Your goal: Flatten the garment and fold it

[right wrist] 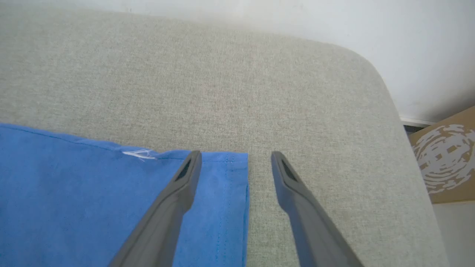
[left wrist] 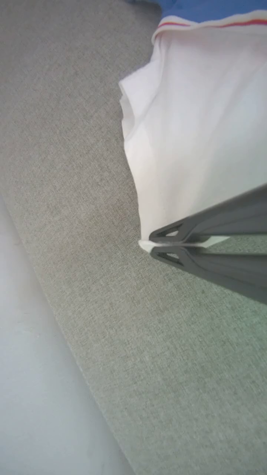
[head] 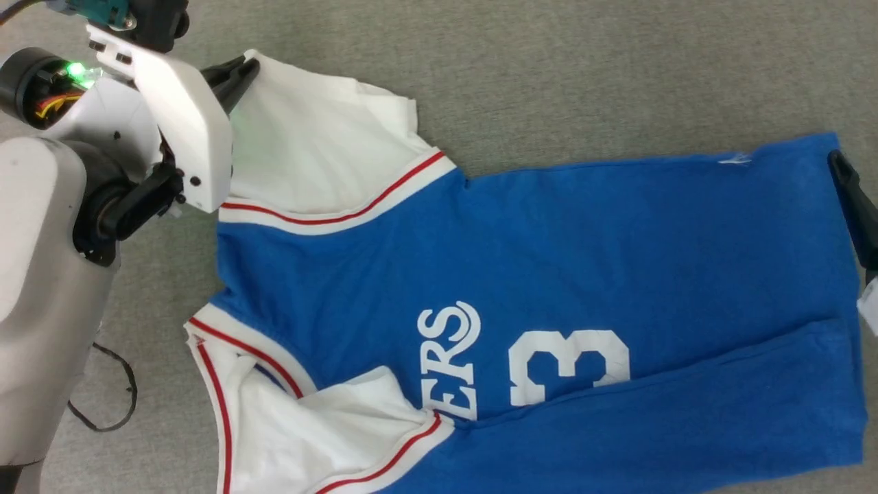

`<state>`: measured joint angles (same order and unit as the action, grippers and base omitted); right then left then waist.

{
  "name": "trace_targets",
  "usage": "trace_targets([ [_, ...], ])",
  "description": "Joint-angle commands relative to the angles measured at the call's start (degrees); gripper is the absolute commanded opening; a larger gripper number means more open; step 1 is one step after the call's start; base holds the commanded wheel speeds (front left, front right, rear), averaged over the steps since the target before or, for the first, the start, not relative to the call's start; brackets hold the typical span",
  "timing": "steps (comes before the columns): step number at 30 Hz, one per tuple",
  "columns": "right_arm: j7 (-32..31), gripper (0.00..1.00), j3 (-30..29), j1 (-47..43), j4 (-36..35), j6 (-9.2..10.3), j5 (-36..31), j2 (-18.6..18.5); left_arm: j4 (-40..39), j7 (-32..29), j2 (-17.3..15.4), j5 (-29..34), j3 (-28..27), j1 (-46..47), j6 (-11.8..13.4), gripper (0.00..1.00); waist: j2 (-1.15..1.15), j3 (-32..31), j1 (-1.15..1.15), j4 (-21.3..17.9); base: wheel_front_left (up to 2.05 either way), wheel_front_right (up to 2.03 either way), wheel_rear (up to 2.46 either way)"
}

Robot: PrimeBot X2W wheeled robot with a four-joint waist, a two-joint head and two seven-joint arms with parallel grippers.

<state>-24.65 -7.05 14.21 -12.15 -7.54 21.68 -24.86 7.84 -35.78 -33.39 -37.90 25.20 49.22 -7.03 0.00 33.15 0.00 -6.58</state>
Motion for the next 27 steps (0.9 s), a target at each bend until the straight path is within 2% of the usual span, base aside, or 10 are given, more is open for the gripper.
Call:
trace_targets([
  [1,-1.97,1.0,0.64,1.38,1.07,0.05,1.04,-1.57,-0.26,0.34,0.41,-0.24,0.0,-0.38,-0.11,0.0,0.0,0.55,0.0,0.63,0.0,0.0,0.0],
  [6,-7.1,1.0,1.55,3.95,4.63,0.05,4.42,-3.83,-0.53,0.6,0.75,-0.26,0.1,0.15,0.14,0.0,0.0,2.02,0.0,1.61,0.0,0.0,0.0],
  [13,-8.92,1.0,2.36,4.91,7.4,0.05,6.09,-4.15,-0.62,0.72,0.85,-0.25,0.27,0.55,0.33,0.0,0.0,3.06,0.0,2.22,0.0,0.0,0.0],
  [14,-9.33,0.55,2.37,4.97,7.77,0.05,6.41,-3.97,-0.63,0.76,0.84,-0.28,0.29,0.57,0.34,0.0,0.0,3.12,0.0,2.27,0.0,0.0,0.0],
  [15,-9.66,0.45,2.52,5.01,8.03,0.05,6.67,-3.87,-0.63,0.83,0.83,-0.31,0.27,0.57,0.38,0.0,0.0,3.17,0.0,2.32,0.0,0.0,0.0],
  [16,-9.84,0.27,2.74,5.03,8.26,0.05,6.79,-3.9,-0.63,0.98,0.84,-0.35,0.18,0.57,0.48,0.0,0.0,3.2,0.0,2.36,0.0,0.0,0.0],
  [17,-9.81,0.0,2.88,5.05,8.52,0.05,6.78,-3.88,-0.67,1.3,0.84,-0.34,0.04,0.55,0.61,0.0,0.0,3.21,0.0,2.38,0.0,0.0,0.0],
  [22,-6.52,0.0,5.35,5.21,9.01,0.05,6.81,-4.38,-1.78,7.78,0.79,-0.06,-2.26,-1.01,1.14,0.0,0.0,2.07,0.0,2.04,0.0,0.0,0.0],
  [26,-2.53,0.0,4.75,4.22,8.92,0.05,6.36,-4.5,-5.4,14.97,0.59,-0.5,-4.96,-4.93,1.4,0.0,0.0,-0.69,0.0,1.97,0.0,0.0,0.0],
  [27,-2.53,0.0,4.75,4.22,8.92,0.05,6.36,-4.5,-5.4,14.97,0.59,-0.5,-4.96,-4.93,1.4,0.0,0.0,-0.69,0.0,1.97,0.0,0.0,0.0],
])
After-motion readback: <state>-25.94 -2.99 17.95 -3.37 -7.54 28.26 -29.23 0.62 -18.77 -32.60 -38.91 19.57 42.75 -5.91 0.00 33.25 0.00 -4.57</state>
